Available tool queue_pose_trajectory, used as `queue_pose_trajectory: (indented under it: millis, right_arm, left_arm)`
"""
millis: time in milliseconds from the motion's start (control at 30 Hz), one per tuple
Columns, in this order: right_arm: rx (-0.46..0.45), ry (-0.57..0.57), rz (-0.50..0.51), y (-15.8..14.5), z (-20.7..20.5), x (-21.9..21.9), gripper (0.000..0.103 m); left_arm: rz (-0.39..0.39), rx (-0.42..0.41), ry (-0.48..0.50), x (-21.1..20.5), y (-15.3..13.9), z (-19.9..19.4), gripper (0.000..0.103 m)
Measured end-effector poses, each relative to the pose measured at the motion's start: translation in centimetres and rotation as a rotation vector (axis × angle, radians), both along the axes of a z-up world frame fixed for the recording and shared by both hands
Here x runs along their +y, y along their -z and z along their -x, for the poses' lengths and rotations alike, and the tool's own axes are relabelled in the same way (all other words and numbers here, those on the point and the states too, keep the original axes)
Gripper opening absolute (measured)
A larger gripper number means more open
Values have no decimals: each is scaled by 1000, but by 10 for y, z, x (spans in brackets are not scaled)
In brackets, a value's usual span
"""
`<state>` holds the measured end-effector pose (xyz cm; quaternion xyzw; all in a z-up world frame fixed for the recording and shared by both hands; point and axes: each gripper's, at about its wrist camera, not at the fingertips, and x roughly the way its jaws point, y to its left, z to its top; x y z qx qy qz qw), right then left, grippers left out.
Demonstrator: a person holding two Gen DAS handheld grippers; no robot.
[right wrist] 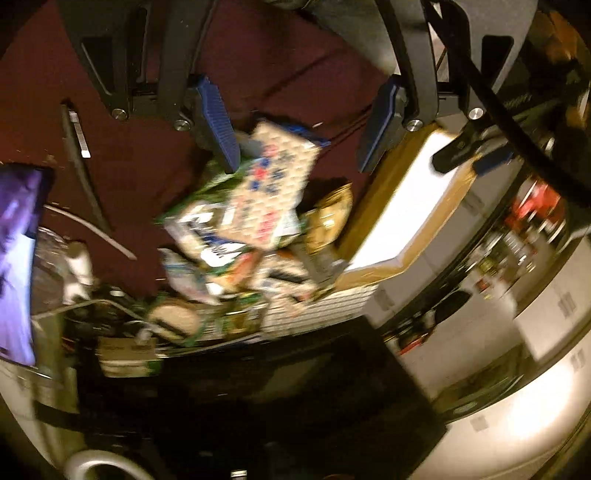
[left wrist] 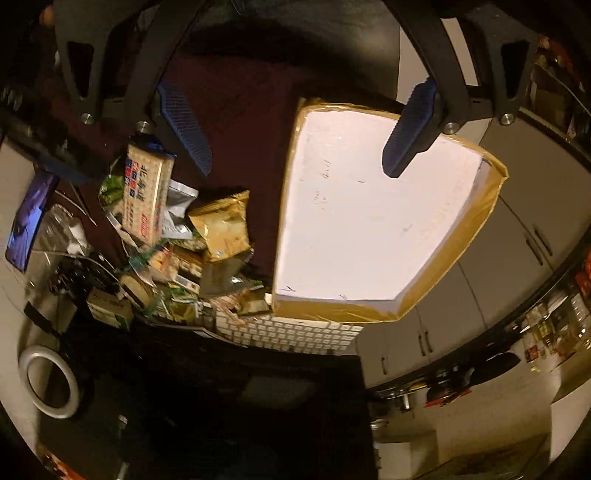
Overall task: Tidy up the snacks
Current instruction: 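Grasp the Hokkaido cracker pack with the left tool while the right tool grasps a green snack bag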
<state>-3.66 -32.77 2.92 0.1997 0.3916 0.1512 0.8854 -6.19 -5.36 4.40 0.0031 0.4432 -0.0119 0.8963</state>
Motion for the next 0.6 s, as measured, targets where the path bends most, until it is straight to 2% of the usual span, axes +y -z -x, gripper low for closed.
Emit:
queue_pose_trajectory:
  millis: [33,100,233,300,333,367,400,467,567,600]
  right_arm:
    - [13,25,15,5,-3,-1,65]
    - [54,74,42,17,-14,-6,65]
    - [132,104,-23,43,-30,-8,64]
    - [154,116,-22,51,-37,-5,50]
    - [175,114,-26,55,-40,-4,39]
    - [186,110,-57,58,-42,-5,37]
    - [177,119,-65,57,-39,-7,35]
    - [130,112,-36,49,-34,-8,19]
    - [90,106,-26,44,-33,-18,14]
    - [82,105,-33,45,-32,-23,14]
  left_arm:
    - [36,-2,-1,-2,-2,2,93]
    - [36,-20,12,-3,-1,2,93]
    - [-17,-72,51,-11,14,-9,93]
    - [-23,-88,69,-17,18,-10,93]
    - [-25,-97,79,-20,19,-10,93]
    - [-20,-99,87,-22,17,-9,93]
    - [-28,-103,99,-25,19,-10,93]
    - [-56,-109,130,-31,24,-13,93]
    - [-55,-72,202,-45,31,-21,93]
    - [-31,-49,243,-52,32,-24,93]
